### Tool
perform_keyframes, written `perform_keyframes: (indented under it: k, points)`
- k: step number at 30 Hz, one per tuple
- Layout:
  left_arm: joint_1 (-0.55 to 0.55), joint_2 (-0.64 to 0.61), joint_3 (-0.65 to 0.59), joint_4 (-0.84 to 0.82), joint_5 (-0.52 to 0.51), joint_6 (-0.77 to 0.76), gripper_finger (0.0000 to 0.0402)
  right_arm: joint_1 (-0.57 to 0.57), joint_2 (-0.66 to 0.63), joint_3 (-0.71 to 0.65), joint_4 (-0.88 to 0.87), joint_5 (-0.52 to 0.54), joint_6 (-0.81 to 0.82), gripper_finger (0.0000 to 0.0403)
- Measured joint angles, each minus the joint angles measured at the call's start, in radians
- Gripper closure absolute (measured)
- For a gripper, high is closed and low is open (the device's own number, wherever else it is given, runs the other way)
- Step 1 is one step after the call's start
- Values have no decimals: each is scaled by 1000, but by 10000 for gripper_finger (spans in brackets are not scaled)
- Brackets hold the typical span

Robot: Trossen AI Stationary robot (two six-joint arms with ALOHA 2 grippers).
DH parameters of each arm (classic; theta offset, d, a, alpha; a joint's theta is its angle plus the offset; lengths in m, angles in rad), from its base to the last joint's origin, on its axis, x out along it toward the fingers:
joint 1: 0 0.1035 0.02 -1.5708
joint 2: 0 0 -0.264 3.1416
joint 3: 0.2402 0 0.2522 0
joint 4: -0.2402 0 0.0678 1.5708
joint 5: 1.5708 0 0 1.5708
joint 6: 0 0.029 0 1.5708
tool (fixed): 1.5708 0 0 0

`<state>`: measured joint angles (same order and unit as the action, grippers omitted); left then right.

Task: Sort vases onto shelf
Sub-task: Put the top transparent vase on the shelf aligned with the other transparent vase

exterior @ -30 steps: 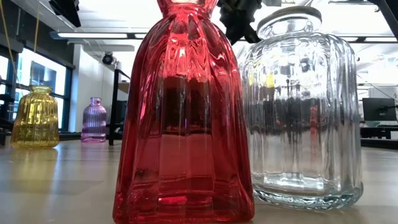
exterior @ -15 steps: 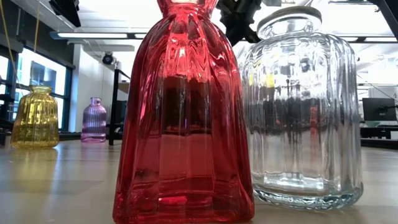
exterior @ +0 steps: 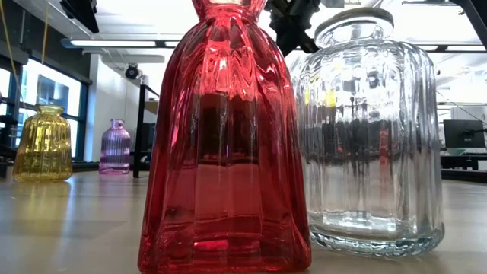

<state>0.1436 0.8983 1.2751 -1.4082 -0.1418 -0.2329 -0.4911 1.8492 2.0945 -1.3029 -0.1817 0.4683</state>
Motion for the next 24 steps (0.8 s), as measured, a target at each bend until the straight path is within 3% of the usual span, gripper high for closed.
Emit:
perform_keyframes:
  k: [19, 24]
  points:
    - [0, 0, 0, 0, 0, -1, 312, 0, 0, 0, 0, -11, -36, 402]
    - [0, 0, 0, 0, 0, -11, 312, 0, 0, 0, -2, -23, -31, 374]
